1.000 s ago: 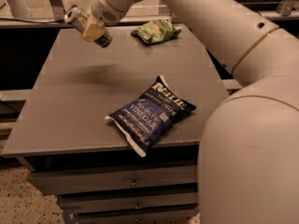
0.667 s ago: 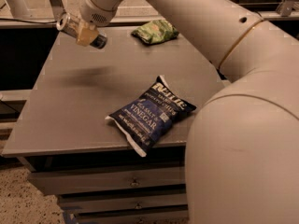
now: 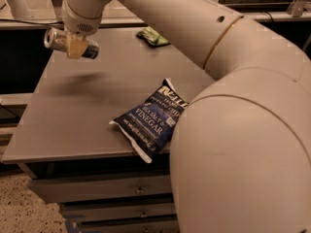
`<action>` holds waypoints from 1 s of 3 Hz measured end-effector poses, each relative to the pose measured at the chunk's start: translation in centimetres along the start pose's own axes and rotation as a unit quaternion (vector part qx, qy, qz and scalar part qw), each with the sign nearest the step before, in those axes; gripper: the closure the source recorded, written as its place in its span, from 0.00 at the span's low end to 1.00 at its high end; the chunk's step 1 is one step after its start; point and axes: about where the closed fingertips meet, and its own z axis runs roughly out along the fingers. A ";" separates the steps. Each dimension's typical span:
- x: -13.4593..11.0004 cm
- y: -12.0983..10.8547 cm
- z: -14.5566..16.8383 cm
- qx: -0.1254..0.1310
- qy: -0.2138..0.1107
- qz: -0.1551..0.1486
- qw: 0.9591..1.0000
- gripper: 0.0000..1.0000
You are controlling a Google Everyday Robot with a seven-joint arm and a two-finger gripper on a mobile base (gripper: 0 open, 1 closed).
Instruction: Knock redbull can over
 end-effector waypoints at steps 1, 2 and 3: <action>-0.9 0.9 1.1 -0.018 0.001 -0.014 1.000 0.73; -1.6 1.9 2.2 -0.037 0.000 -0.025 0.999 0.50; -1.5 3.5 4.1 -0.064 0.020 -0.042 0.997 0.50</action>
Offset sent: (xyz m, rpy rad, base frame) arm -0.0260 0.0279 -0.0283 -0.0678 0.0539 0.1053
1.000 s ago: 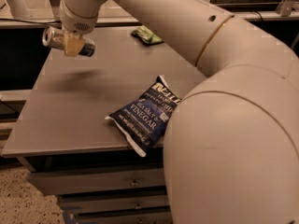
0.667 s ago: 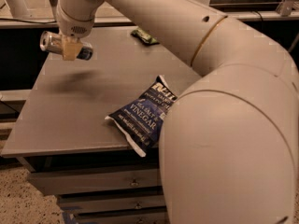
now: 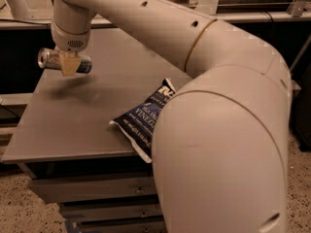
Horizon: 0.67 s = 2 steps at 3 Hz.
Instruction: Knock redbull can over
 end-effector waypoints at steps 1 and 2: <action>0.7 1.2 2.1 -0.026 0.024 -0.011 0.999 0.72; 1.6 2.1 3.4 -0.046 0.042 -0.017 0.998 0.96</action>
Offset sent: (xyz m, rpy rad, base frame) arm -0.0031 -0.0116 -0.0582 -0.1787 0.0404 0.0319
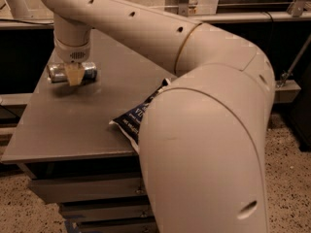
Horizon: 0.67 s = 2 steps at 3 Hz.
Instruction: Knock redbull can over
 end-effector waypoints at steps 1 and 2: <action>0.4 0.5 0.7 -0.011 0.008 -0.004 1.000 1.00; 0.6 0.7 0.9 -0.021 0.010 -0.007 1.000 0.82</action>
Offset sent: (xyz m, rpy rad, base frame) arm -0.0013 -0.0097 -0.0112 -0.0536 0.0306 0.0253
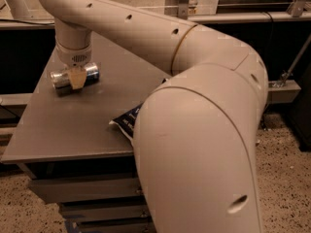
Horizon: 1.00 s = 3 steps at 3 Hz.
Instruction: Knock redbull can over
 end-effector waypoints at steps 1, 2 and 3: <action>0.2 0.1 -0.2 -0.007 -0.004 -0.008 1.000 0.59; 0.4 0.1 -0.4 -0.014 -0.006 -0.018 1.000 0.36; 0.5 0.2 -0.6 -0.021 -0.008 -0.028 0.999 0.13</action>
Offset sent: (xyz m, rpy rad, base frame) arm 0.0017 -0.0102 0.0108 -0.0127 0.0213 0.0680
